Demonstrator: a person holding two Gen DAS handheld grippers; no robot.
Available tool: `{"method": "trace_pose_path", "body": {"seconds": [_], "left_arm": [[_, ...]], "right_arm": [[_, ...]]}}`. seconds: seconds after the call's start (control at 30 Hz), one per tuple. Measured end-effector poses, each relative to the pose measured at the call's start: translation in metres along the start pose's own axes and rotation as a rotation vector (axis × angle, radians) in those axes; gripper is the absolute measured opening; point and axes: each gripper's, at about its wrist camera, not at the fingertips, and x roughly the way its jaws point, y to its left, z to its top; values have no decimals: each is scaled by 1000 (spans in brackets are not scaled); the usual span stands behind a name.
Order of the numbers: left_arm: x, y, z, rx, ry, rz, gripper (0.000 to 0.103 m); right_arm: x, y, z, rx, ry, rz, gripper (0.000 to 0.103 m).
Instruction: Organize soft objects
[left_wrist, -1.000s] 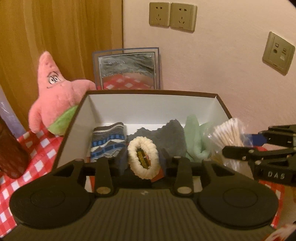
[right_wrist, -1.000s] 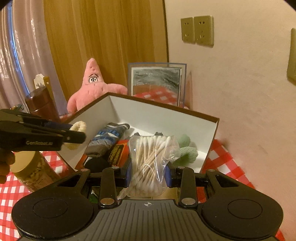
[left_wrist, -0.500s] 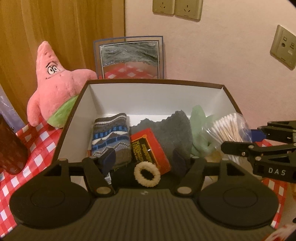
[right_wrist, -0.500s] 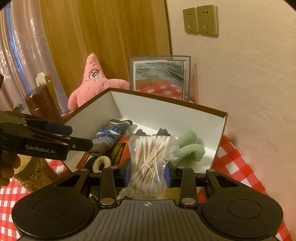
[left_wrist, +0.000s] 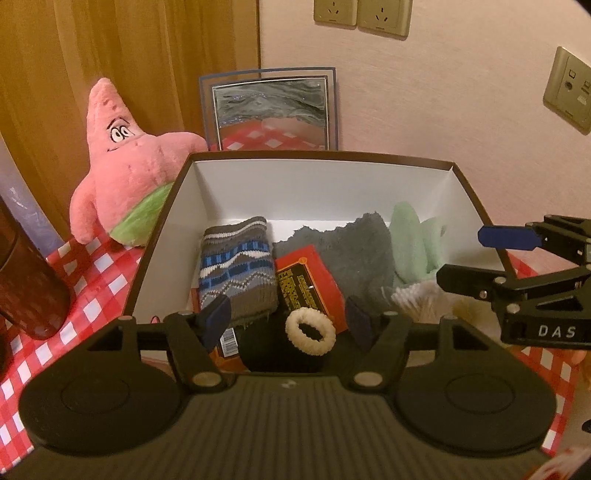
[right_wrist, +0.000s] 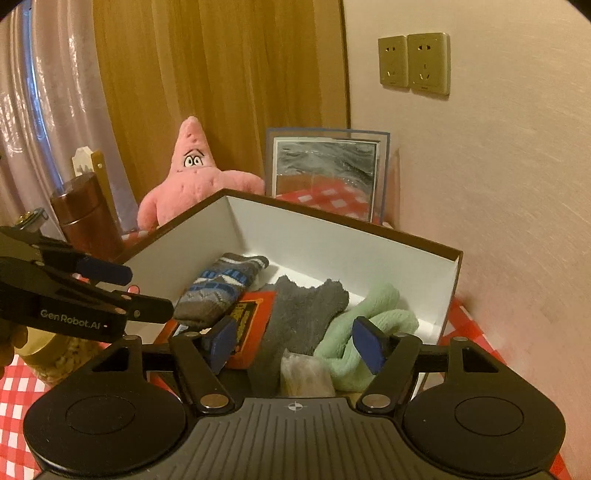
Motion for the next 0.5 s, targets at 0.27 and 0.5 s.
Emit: {"method": "trace_pose_path", "body": {"seconds": [0.27,0.5], "left_arm": [[-23,3,-8,-26,-54,2,78],[-58,-5,-21,-2,-131,44,84]], "right_arm": [[-11,2,-9,37,22,-89,71],[-43,15,-28,19,-28,-161,71]]}}
